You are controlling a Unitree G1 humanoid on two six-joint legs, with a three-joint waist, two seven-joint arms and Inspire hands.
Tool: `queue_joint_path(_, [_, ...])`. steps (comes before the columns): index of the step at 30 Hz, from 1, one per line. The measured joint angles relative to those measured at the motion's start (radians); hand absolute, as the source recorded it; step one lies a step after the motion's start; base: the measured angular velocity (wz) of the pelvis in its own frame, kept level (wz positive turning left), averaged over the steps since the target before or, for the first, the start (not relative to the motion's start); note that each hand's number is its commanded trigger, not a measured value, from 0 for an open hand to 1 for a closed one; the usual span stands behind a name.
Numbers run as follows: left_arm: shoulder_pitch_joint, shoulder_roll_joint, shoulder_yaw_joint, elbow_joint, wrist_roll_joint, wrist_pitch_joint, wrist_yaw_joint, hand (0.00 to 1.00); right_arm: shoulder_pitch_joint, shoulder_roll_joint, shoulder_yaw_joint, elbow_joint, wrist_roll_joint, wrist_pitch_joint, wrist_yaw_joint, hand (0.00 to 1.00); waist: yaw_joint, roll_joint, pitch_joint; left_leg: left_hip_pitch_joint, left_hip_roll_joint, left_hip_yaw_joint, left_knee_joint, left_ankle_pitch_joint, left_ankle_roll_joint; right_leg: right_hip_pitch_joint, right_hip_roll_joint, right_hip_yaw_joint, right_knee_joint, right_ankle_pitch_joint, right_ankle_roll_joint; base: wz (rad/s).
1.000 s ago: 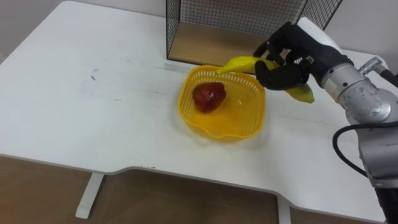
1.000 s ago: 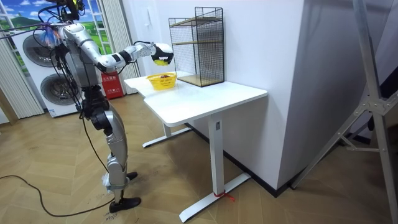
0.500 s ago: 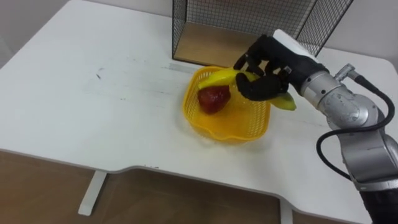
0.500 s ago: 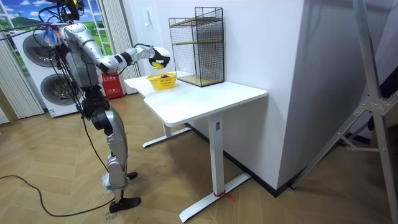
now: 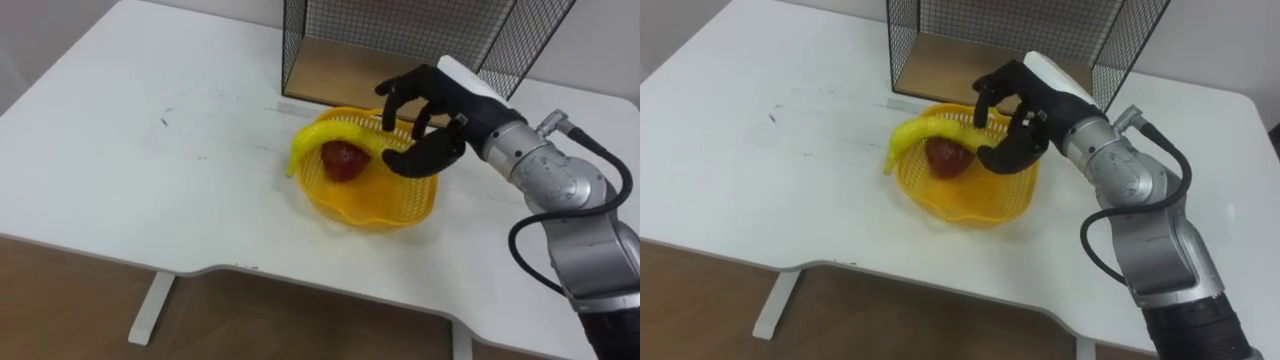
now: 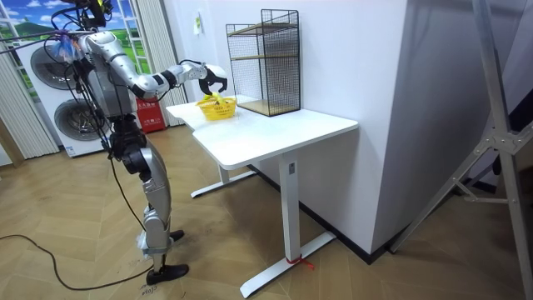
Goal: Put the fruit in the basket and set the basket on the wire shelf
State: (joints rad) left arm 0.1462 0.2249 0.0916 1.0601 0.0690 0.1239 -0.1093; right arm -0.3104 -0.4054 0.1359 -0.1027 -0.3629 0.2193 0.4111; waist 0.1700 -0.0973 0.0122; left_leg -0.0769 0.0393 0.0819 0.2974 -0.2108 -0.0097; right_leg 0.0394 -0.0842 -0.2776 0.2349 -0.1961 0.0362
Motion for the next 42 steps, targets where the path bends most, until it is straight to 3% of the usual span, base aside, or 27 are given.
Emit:
queue_joint_path(16, [0.003,-0.006,-0.001,0.000,-0.001,-0.001,0.013,0.00,0.020,0.001,0.000,0.000,0.011,0.000,0.028,0.00,-0.007,0.003,-0.0031,0.011,-0.001,0.003,-0.007,0.002,0.000,0.005,-0.001,0.001,0.001,0.000,0.000,0.00])
queue_joint_path(19, [0.005,-0.005,-0.014,0.000,-0.001,-0.001,0.016,0.00,0.020,0.004,-0.006,0.000,0.035,0.000,0.026,0.00,-0.021,0.006,-0.0052,0.018,-0.001,0.002,-0.010,0.001,0.000,0.015,-0.002,0.000,0.001,0.000,0.000,0.02])
queue_joint_path(21, [0.013,-0.005,-0.014,0.000,-0.002,-0.001,0.016,0.00,0.021,0.030,-0.024,-0.005,0.045,0.000,0.015,0.00,-0.034,0.008,-0.0057,0.016,-0.001,0.002,-0.007,0.001,0.000,0.014,-0.002,0.000,0.001,0.000,0.000,0.00])
queue_joint_path(25, [0.023,-0.004,-0.012,0.008,-0.020,-0.001,0.017,0.00,0.030,0.033,-0.069,-0.009,0.109,-0.006,-0.025,0.00,-0.054,0.011,-0.0071,0.011,-0.001,-0.001,-0.003,0.001,0.000,0.012,-0.002,-0.003,0.001,0.000,0.000,0.01])
queue_joint_path(29, [0.033,-0.015,0.029,0.023,-0.047,-0.012,0.037,0.00,0.087,0.034,-0.167,-0.022,0.247,-0.042,-0.119,0.00,-0.065,0.015,-0.0088,0.011,0.000,-0.001,0.008,0.001,0.001,0.014,-0.002,-0.011,0.001,0.000,0.000,0.02])
queue_joint_path(35, [0.054,-0.023,0.069,0.026,-0.184,-0.032,0.078,0.00,0.180,0.037,-0.228,-0.032,0.299,-0.093,-0.269,0.00,-0.088,0.050,-0.0116,0.015,0.001,0.000,0.009,0.001,0.001,0.020,-0.003,-0.007,0.001,0.000,0.000,-0.01])
queue_joint_path(38, [0.059,-0.042,0.157,0.019,-0.237,-0.050,0.119,0.00,0.259,0.048,-0.276,-0.032,0.299,-0.110,-0.313,0.00,-0.100,0.077,-0.0138,0.019,0.000,0.000,0.011,0.001,0.001,0.028,-0.005,-0.007,0.001,0.000,0.001,-0.01])
queue_joint_path(39, [0.066,-0.048,0.184,0.015,-0.257,-0.060,0.144,0.00,0.281,0.054,-0.287,-0.032,0.301,-0.110,-0.335,0.00,-0.108,0.087,-0.0180,0.020,-0.001,0.000,0.012,0.001,0.001,0.028,-0.006,-0.007,0.001,0.000,0.001,0.00])
queue_joint_path(42, [0.071,-0.051,0.252,-0.038,-0.310,-0.060,0.206,0.00,0.316,0.057,-0.324,-0.033,0.325,-0.110,-0.391,0.00,-0.116,0.096,-0.0157,0.019,0.000,0.004,0.014,0.003,0.002,0.028,-0.005,0.000,-0.002,-0.003,0.000,-0.02])
